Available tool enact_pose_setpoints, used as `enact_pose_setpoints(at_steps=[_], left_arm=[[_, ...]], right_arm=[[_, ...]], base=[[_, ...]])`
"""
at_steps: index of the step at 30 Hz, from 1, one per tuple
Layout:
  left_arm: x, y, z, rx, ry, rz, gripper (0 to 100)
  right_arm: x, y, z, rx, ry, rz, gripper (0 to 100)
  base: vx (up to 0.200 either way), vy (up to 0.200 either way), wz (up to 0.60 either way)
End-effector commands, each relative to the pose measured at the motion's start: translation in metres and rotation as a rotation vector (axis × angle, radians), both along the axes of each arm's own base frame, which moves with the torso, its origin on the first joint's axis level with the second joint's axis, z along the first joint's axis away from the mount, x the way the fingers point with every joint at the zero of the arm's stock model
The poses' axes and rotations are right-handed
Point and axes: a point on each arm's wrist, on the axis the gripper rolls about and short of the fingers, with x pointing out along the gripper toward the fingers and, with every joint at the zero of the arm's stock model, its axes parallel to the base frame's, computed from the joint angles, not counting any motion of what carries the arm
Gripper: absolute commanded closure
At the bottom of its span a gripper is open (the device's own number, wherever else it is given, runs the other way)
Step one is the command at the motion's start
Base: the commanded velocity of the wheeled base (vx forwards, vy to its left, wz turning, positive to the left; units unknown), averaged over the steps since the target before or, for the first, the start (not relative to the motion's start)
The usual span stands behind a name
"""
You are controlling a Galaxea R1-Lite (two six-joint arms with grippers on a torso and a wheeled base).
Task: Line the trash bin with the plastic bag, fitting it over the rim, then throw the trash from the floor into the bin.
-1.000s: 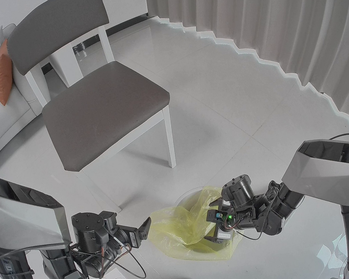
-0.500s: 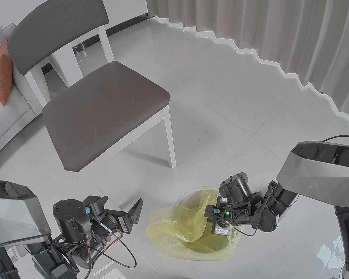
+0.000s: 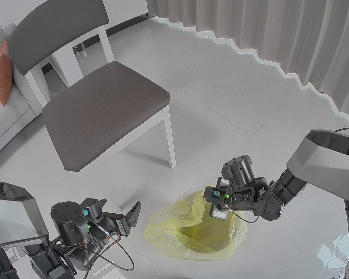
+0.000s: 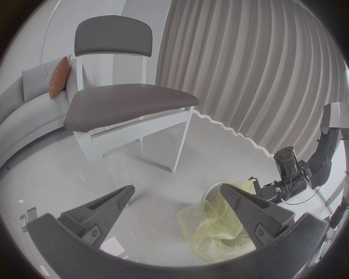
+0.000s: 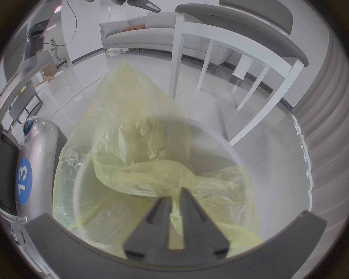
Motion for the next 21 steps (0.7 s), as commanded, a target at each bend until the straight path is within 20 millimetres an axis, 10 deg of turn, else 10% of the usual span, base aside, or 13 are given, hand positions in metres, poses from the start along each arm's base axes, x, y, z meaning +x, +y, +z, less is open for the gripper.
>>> enact_pose_setpoints(at_steps=[1, 21], left_arm=[[-0.002, 0.000, 0.000, -0.005, -0.006, -0.005, 0], [-0.016, -0.010, -0.012, 0.014, 0.063, -0.048, 0]], right_arm=[[0.004, 0.000, 0.019, 0.024, -0.050, -0.011, 100], [0.027, 0.007, 0.033, 0.071, -0.186, -0.072, 100]], base=[[0.000, 0.000, 0.00], [0.000, 0.000, 0.00]])
